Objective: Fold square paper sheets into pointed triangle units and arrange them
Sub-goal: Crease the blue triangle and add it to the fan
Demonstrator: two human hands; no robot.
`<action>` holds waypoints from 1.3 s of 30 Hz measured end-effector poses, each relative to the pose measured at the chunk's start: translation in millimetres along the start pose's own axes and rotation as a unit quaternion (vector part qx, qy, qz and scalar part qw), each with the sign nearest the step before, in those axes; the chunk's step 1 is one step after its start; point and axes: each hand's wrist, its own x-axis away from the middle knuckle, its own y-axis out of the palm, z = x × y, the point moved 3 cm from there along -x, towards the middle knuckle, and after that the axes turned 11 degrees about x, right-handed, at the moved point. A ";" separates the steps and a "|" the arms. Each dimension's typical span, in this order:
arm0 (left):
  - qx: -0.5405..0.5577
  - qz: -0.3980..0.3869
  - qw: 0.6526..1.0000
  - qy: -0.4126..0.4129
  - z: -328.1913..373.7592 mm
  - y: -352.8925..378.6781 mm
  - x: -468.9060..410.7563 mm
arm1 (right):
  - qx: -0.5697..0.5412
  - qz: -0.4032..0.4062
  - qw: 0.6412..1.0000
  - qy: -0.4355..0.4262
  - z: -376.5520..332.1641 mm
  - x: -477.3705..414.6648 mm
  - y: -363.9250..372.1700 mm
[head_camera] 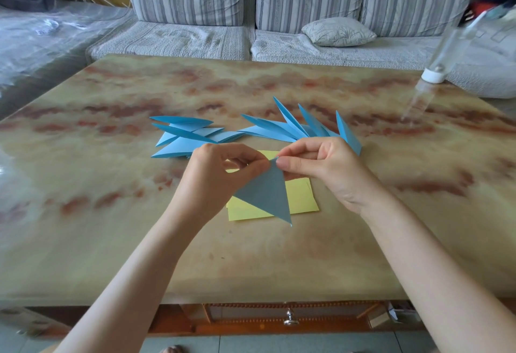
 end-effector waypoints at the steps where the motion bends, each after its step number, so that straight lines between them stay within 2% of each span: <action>1: 0.004 0.002 1.000 0.000 0.2 0.0 0.3 | -0.007 0.005 1.000 0.001 -0.2 0.5 0.9; 6: 0.010 0.013 1.000 0.005 1.1 1.6 0.0 | -0.038 0.032 0.999 0.022 0.3 1.3 4.4; 10: 0.011 0.022 1.000 0.005 1.4 2.2 1.1 | -0.068 0.018 0.996 0.053 2.9 0.5 7.7; 13: 0.016 0.033 0.999 -0.001 -0.2 1.7 0.9 | -0.059 0.016 0.997 0.053 3.6 0.4 9.6; 18: 0.026 0.055 0.998 -0.019 -2.5 3.2 1.2 | -0.038 0.063 0.997 0.040 3.7 0.6 10.5; 24: 0.043 0.083 0.995 -0.012 -1.9 -1.3 0.6 | -0.029 0.045 0.997 0.058 6.3 4.5 9.9; 34: 0.086 0.049 0.988 -0.121 -14.2 -0.1 -0.1 | 0.010 0.074 0.997 0.029 8.7 4.4 10.9; 39: 0.062 0.021 0.992 -0.108 -11.1 0.4 -0.2 | 0.049 0.066 0.997 0.011 7.8 4.8 14.6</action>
